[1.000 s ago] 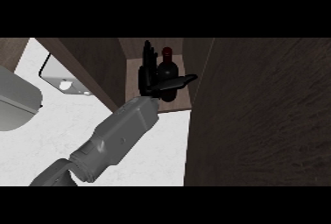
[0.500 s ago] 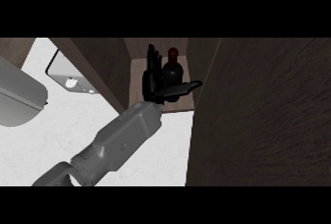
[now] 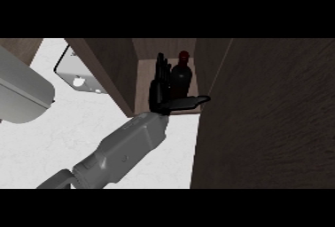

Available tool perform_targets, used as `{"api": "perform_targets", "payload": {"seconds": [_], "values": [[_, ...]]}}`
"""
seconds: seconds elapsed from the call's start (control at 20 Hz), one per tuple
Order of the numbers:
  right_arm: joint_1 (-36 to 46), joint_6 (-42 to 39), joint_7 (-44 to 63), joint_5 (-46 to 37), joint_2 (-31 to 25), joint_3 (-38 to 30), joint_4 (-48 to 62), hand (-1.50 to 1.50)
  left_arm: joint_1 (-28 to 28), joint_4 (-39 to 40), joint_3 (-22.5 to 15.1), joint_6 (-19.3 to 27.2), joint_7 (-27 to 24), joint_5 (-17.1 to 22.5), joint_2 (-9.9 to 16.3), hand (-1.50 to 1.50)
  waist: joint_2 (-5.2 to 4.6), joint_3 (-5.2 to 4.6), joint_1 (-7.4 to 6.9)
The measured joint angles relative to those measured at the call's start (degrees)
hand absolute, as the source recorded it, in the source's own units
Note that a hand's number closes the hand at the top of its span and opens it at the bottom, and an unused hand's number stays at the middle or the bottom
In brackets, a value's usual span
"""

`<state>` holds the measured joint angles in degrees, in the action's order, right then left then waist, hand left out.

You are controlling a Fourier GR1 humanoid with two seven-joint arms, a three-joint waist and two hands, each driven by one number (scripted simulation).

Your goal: Pick up the wine, place it into the cabinet and close the cabinet

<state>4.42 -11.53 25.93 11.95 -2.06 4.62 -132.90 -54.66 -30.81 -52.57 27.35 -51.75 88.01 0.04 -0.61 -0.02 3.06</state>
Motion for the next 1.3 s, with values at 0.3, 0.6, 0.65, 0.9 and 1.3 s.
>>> {"api": "perform_targets", "payload": {"seconds": [0.3,0.6,0.65,0.9,1.3], "values": [[1.8,1.7,1.6,-1.7,0.2,0.2,0.1,-1.5,3.0,-4.0,-0.7,1.1,-1.3,-2.1,0.0,-1.5,0.34,0.0,-1.43],[0.8,2.5,1.6,-2.9,0.4,0.7,-0.8,-1.5,7.0,-8.4,1.1,2.5,-1.8,-7.0,0.3,-1.5,0.6,0.01,-2.54],[-0.3,2.3,1.6,-2.7,0.3,0.9,-1.7,-1.5,7.7,-9.2,1.4,2.7,-1.8,-8.1,0.4,-1.5,0.63,0.02,-2.62],[0.5,3.0,2.7,-2.4,0.2,0.3,-2.2,-1.5,13.2,-16.5,1.4,3.2,-0.9,-13.5,2.8,-1.5,0.74,0.02,-3.11],[0.5,3.0,3.0,-2.4,-0.8,-1.3,-3.1,-1.5,21.9,-32.7,-0.2,3.5,2.7,-21.6,10.4,-1.5,0.79,0.04,-3.34]]}}
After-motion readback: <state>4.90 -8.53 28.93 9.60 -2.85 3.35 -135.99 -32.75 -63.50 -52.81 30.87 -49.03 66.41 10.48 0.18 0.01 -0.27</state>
